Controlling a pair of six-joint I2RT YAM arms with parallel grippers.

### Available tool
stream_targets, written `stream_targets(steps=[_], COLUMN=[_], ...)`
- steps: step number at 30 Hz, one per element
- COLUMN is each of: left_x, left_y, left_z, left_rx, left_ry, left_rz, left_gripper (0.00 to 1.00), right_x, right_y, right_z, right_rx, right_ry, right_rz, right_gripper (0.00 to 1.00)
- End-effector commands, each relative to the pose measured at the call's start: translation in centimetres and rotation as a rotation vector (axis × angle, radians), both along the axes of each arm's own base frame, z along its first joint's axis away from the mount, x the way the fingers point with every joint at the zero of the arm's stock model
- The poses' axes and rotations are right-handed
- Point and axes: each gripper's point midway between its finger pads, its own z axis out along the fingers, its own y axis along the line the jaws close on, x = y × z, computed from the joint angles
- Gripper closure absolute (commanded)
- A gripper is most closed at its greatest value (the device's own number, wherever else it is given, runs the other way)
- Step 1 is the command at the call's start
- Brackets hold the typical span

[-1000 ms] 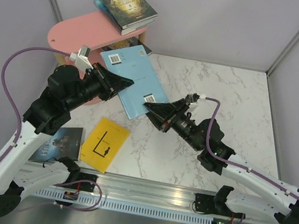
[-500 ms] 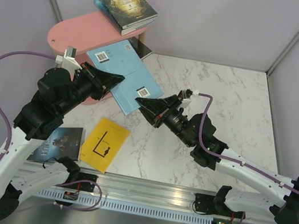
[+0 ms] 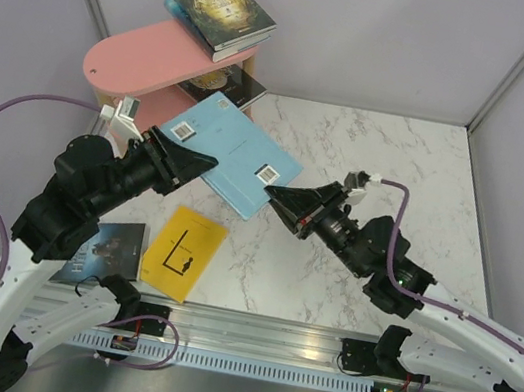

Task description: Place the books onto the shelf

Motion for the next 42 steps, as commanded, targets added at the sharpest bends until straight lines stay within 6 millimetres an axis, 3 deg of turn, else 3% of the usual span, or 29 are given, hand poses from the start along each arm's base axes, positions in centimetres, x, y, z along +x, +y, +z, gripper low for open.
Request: stream_targets(steps=[1,4,5,9,15,20,27,30,33,34,37,38,39,40,41,42], left_x=[-1.4,-2.3,-2.4,-3.0,-3.3,-3.9,-4.4,-4.5,-4.4,-4.7,-4.8,-5.1,-5.1,-5.4,-5.7,-6.0], left_y=[2.9,3.4,3.5,3.5,4.5,5.9,6.9,6.7,6.5,5.7,4.5,3.5,3.0,2.6,1.6,1.1], left_z=[-4.3,-5.8,-6.2,-7.6,-7.9,-8.1,-9.1,-9.5,-10.7,-12.0,-15.7,-16.3,-17.2,-19.5,-19.9,-22.2], left_rx=[0.248,0.270,0.275,0.294,0.341,0.374,0.409,0.418,0.438,0.442,0.472,0.462,0.460,0.470,0.448,0.462], left_ry=[-0.030,-0.007,0.001,0.023,0.023,0.023,0.041,0.046,0.069,0.096,0.161,0.162,0.176,0.222,0.220,0.274], left_rz=[0.029,0.022,0.021,-0.003,0.023,0.068,0.089,0.075,0.058,0.005,-0.081,-0.140,-0.170,-0.207,-0.272,-0.315], left_gripper=[0.57,0.43,0.34,0.27,0.26,0.24,0.23,0.23,0.22,0.20,0.11,0.07,0.05,0.03,0.02,0.01], right_x=[2.1,2.3,2.3,2.7,3.0,3.4,4.2,4.5,4.0,3.7,3.2,3.2,3.2,3.0,3.5,3.3], right_y=[-6.2,-7.7,-8.1,-8.5,-7.9,-8.0,-6.9,-6.4,-5.8,-5.9,-7.0,-7.4,-7.7,-8.3,-8.7,-9.1], right_z=[3.1,2.8,2.9,3.4,2.4,-0.5,-2.7,-5.0,-9.8,-12.4,-16.8,-18.1,-19.3,-20.8,-22.1,-23.3], right_rx=[0.070,0.043,0.032,0.018,-0.047,-0.091,-0.142,-0.216,-0.328,-0.392,-0.540,-0.587,-0.644,-0.703,-0.757,-0.812], right_ry=[-0.065,-0.067,-0.071,-0.086,-0.076,-0.040,-0.031,-0.016,0.039,0.068,0.120,0.132,0.131,0.154,0.178,0.192], right_rz=[-0.246,-0.291,-0.301,-0.315,-0.305,-0.310,-0.290,-0.267,-0.214,-0.195,-0.191,-0.190,-0.178,-0.163,-0.160,-0.134], right_gripper=[1.00,1.00,1.00,1.00,1.00,1.00,1.00,1.00,1.00,1.00,1.00,0.92,0.74,0.55,0.23,0.08])
